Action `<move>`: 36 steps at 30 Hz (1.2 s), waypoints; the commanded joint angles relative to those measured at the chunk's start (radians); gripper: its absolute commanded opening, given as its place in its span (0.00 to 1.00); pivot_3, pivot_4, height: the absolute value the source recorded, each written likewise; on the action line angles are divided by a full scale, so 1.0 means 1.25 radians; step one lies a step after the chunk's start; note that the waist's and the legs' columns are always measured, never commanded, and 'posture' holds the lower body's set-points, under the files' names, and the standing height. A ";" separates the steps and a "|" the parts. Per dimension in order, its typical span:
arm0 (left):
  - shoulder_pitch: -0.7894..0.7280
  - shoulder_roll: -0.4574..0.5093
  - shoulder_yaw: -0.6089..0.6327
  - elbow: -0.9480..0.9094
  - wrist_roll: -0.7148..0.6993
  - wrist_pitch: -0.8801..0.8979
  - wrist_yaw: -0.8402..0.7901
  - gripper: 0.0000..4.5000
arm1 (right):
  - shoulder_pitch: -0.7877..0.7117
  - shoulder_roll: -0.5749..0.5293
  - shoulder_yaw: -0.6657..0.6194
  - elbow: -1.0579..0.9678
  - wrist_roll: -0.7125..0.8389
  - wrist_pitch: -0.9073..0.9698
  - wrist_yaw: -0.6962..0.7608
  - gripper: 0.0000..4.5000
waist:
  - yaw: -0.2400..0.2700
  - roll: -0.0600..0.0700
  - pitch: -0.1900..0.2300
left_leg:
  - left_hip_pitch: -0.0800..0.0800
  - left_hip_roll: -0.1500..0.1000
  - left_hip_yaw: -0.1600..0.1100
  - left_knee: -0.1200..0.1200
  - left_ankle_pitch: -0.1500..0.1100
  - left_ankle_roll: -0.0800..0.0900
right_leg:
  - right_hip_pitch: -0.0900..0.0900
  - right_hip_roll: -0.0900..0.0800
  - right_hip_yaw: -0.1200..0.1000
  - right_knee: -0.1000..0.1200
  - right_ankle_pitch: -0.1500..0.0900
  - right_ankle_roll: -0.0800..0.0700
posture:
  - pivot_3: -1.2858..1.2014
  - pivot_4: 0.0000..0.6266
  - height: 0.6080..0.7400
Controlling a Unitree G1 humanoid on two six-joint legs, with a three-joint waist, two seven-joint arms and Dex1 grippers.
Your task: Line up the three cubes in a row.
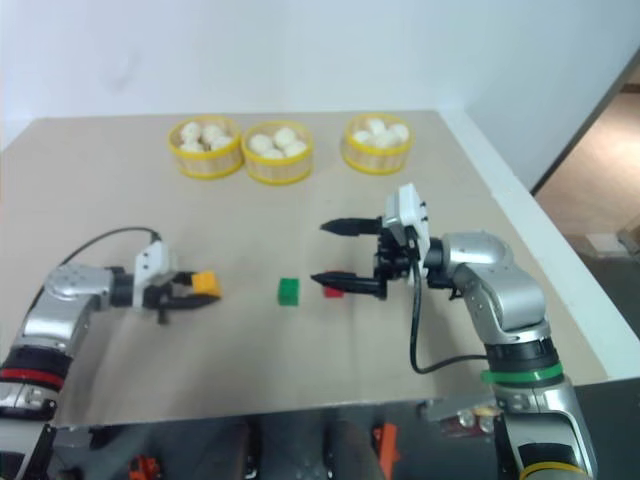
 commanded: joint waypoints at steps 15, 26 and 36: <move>-0.002 -0.024 -0.067 -0.096 -0.005 0.047 0.046 0.30 | -0.016 0.008 -0.001 -0.005 -0.019 -0.018 -0.009 1.00 | 0.000 0.000 0.000 | 0.001 0.000 0.000 0.000 0.000 0.001 | 0.000 0.001 0.001 0.000 0.000 -0.002 | 0.52 0.24 1.00; -0.053 -0.027 -0.097 -0.013 -0.006 0.013 -0.006 0.30 | -0.005 0.007 -0.005 -0.003 -0.023 -0.024 -0.012 1.00 | 0.000 0.000 0.000 | 0.001 0.000 0.000 0.000 0.000 0.001 | 0.000 0.001 0.001 0.000 0.000 -0.002 | 0.52 0.24 1.00; -0.040 -0.002 -0.100 -0.004 0.008 0.003 -0.036 0.30 | 0.001 0.002 -0.008 0.004 -0.024 -0.032 -0.010 1.00 | -0.001 0.000 0.000 | 0.001 0.000 0.000 0.000 0.000 0.001 | 0.000 0.001 0.001 0.000 0.000 -0.002 | 0.52 0.24 1.00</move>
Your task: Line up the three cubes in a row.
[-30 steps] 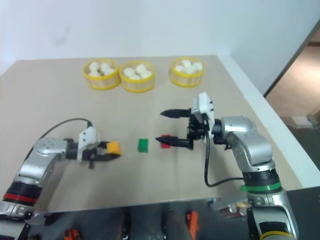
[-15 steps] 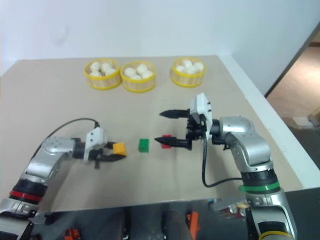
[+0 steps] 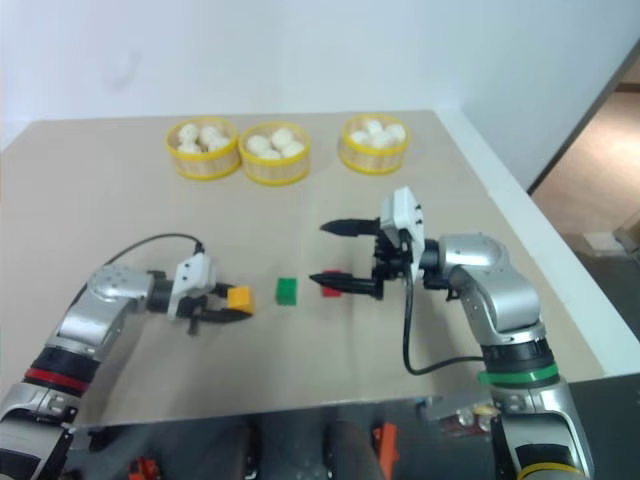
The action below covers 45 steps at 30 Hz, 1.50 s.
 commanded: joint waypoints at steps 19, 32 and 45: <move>0.003 0.044 -0.016 0.062 0.032 -0.033 0.001 0.41 | 0.003 -0.017 -0.013 -0.009 0.003 -0.011 0.005 1.00 | -0.007 0.000 0.000 | 0.005 0.002 -0.002 -0.001 0.000 0.000 | 0.001 0.006 0.004 0.001 0.002 -0.005 | 0.52 0.24 1.00; 0.040 0.125 0.051 -0.106 -0.044 0.076 0.003 0.99 | 0.011 -0.016 -0.013 -0.014 0.007 -0.011 0.004 1.00 | -0.017 0.000 0.000 | 0.006 0.002 -0.001 -0.007 0.000 0.000 | -0.001 0.008 0.006 0.000 0.001 -0.002 | 0.52 0.24 1.00; 0.031 0.103 0.308 -0.201 -0.219 0.316 0.255 0.99 | -0.021 0.009 -0.131 0.096 -0.002 -0.048 -0.155 1.00 | -0.017 0.000 0.000 | 0.006 0.001 -0.001 -0.006 0.000 0.000 | 0.001 0.007 0.006 -0.001 0.000 -0.003 | 0.52 0.24 1.00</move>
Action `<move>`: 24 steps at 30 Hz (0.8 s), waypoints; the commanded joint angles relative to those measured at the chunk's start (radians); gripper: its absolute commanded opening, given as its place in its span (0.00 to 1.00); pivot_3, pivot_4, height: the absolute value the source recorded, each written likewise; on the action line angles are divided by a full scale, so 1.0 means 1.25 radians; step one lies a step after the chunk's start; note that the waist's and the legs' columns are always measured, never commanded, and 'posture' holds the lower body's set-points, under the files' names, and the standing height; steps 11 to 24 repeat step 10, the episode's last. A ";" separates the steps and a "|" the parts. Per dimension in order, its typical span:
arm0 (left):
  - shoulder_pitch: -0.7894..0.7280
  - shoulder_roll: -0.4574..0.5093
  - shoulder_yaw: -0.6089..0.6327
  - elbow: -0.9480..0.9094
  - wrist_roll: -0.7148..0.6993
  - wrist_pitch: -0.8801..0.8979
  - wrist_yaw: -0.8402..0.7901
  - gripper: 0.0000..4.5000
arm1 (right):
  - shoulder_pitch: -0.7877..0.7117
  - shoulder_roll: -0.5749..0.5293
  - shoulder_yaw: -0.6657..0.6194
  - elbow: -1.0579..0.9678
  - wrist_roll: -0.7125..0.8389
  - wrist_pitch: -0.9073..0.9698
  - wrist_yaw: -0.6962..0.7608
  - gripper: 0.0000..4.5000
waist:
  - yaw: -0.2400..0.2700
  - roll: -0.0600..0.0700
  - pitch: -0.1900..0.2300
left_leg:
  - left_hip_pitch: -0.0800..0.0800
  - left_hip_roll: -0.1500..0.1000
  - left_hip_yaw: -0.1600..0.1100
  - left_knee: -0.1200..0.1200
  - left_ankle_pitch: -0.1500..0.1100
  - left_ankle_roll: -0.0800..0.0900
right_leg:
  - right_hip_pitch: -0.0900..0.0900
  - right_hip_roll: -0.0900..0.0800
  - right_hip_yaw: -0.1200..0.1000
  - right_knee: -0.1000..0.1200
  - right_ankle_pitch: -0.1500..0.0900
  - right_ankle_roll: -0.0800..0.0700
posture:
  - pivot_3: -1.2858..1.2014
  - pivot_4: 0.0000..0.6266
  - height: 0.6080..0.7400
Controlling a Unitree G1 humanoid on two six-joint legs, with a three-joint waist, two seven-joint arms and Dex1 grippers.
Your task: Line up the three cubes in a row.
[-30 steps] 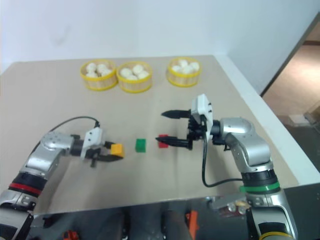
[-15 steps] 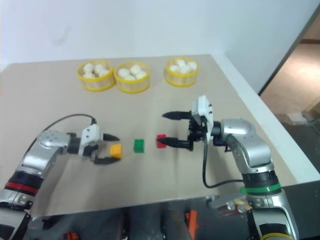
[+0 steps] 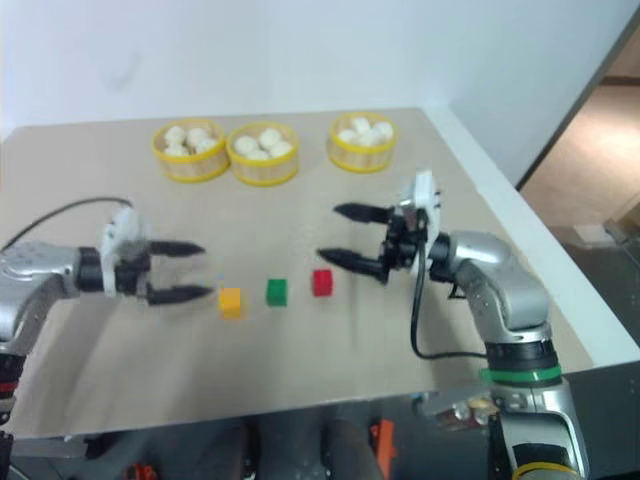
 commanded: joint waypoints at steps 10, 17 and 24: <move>0.104 -0.157 0.067 0.044 0.124 -0.174 0.338 0.99 | 0.081 0.010 -0.061 0.106 -0.121 -0.191 -0.119 1.00 | -0.001 0.000 0.000 | 0.000 -0.001 0.002 -0.002 0.000 0.000 | -0.001 -0.001 0.003 0.000 0.001 0.005 | 0.52 0.24 1.00; 0.104 -0.157 0.067 0.044 0.124 -0.174 0.338 0.99 | 0.081 0.010 -0.061 0.106 -0.121 -0.191 -0.119 1.00 | -0.001 0.000 0.000 | 0.000 -0.001 0.002 -0.002 0.000 0.000 | -0.001 -0.001 0.003 0.000 0.001 0.005 | 0.52 0.24 1.00; 0.104 -0.157 0.067 0.044 0.124 -0.174 0.338 0.99 | 0.081 0.010 -0.061 0.106 -0.121 -0.191 -0.119 1.00 | -0.001 0.000 0.000 | 0.000 -0.001 0.002 -0.002 0.000 0.000 | -0.001 -0.001 0.003 0.000 0.001 0.005 | 0.52 0.24 1.00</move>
